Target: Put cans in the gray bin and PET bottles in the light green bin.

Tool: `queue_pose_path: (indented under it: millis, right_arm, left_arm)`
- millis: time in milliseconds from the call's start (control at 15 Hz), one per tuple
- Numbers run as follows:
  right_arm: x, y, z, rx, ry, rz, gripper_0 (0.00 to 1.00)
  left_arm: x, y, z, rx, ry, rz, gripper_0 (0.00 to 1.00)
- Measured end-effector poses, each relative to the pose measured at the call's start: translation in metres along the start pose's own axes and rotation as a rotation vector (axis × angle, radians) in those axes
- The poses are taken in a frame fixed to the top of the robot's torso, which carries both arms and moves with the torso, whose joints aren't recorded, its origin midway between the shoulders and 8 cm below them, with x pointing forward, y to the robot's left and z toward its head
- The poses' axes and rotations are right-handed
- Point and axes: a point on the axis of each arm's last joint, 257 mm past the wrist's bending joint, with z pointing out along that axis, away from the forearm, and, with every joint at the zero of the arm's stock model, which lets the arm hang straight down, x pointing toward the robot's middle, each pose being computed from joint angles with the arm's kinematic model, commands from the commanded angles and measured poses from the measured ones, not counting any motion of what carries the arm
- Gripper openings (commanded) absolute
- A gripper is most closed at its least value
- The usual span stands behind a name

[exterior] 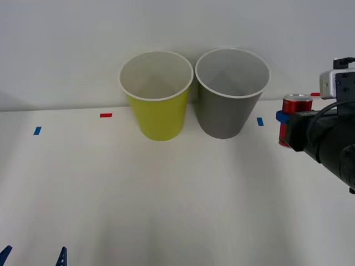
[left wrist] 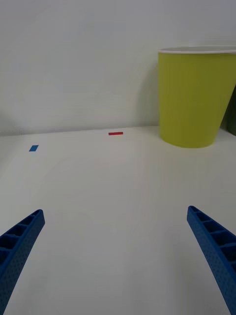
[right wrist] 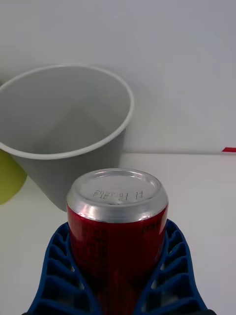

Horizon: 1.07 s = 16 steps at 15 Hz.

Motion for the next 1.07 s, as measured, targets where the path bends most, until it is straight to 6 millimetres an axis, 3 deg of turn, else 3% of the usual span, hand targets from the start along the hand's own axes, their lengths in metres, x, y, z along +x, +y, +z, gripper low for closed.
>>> queue_pose_path:
  millis: [800, 1067]
  right_arm:
    - [-0.131, 0.072, -0.021, -0.211, -0.290, -0.029, 0.05]
    - [-0.165, 0.083, 0.018, -0.272, -0.340, -0.018, 0.05]
  left_arm:
    - [0.000, 0.000, 0.000, 0.000, 0.000, 0.000, 1.00]
    - [0.000, 0.000, 0.000, 0.000, 0.000, 0.000, 1.00]
